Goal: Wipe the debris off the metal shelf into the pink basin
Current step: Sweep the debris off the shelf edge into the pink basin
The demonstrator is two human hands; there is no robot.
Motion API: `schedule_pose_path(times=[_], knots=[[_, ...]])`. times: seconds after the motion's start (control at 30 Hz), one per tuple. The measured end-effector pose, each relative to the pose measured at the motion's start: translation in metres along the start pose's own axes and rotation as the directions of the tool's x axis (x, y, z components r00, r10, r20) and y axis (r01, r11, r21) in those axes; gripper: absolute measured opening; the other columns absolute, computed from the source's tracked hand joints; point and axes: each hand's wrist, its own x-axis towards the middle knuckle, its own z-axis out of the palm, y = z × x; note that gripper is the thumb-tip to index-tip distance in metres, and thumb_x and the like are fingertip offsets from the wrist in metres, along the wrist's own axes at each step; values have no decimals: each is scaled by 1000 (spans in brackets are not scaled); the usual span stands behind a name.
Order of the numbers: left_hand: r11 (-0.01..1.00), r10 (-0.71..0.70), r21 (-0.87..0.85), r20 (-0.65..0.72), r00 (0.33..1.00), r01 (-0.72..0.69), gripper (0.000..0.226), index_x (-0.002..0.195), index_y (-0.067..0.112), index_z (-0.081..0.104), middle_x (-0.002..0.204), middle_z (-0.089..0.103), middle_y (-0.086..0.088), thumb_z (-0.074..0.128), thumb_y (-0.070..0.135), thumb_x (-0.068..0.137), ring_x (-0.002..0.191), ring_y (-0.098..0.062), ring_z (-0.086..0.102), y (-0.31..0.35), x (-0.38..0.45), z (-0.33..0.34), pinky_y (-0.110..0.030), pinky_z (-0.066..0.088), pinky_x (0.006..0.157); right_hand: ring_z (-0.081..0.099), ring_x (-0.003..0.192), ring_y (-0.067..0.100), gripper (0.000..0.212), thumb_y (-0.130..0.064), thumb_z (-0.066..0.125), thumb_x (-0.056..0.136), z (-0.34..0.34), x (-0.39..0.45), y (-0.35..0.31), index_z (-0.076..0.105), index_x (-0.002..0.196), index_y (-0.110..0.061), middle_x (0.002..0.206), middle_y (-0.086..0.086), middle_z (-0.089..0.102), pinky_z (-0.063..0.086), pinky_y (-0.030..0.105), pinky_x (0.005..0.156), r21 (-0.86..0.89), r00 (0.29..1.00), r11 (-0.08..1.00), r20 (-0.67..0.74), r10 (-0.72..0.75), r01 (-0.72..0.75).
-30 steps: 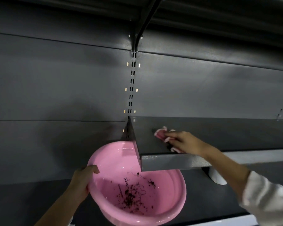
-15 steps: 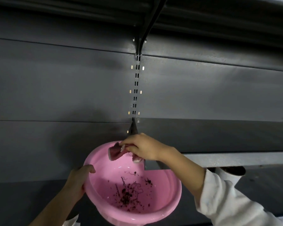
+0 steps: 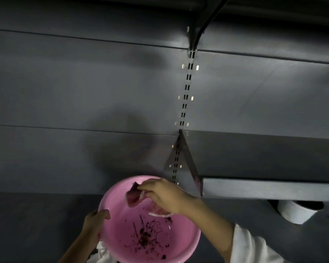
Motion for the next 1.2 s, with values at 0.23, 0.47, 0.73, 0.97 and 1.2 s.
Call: schedule_pose_path(times=[0.23, 0.47, 0.73, 0.97, 1.2], knots=[[1000, 4, -4, -14, 1000, -4, 8, 69, -4, 56, 66, 53, -17, 51, -10, 73, 63, -29, 48, -29, 23, 3, -29, 34, 55, 55, 115, 24, 35, -7, 46, 89, 42, 1, 29, 54, 123, -12, 127, 10, 59, 39, 30, 101, 97, 977, 974, 77, 197, -204], [995, 10, 98, -33, 999, -6, 6, 77, -2, 56, 67, 54, -15, 51, -1, 81, 62, -28, 50, -44, 45, 3, -28, 35, 51, 54, 116, 19, 31, -14, 44, 93, 79, -7, 50, 57, 121, -14, 128, 5, 61, 37, 25, 102, 176, 937, 925, 159, 310, -336], [584, 488, 692, 118, 865, -424, 56, 130, 1, 45, 119, 54, -14, 65, 18, 80, 112, -31, 50, -39, 52, 1, -38, 41, 88, 51, 119, 15, 31, -15, 47, 92, 99, 1, 61, 57, 121, -14, 129, 2, 60, 32, 22, 106, 224, 932, 910, 183, 313, -349], [615, 340, 392, 651, 678, -684, 42, 123, 13, 57, 107, 66, 7, 66, 14, 83, 91, 4, 62, -30, 39, 49, -17, 51, 86, 50, 107, 20, 29, -22, 48, 91, 113, 8, 70, 58, 118, -22, 115, 8, 55, 33, 20, 95, 117, 921, 923, 187, 343, -367], [503, 423, 527, 541, 727, -685, 15, 95, 4, 71, 93, 72, -2, 64, 9, 82, 87, -13, 67, -45, 64, 62, -13, 50, 75, 45, 120, 28, 42, -12, 58, 84, 143, 11, 88, 46, 124, -8, 132, 17, 46, 37, 39, 104, -46, 860, 912, 319, 400, -407]])
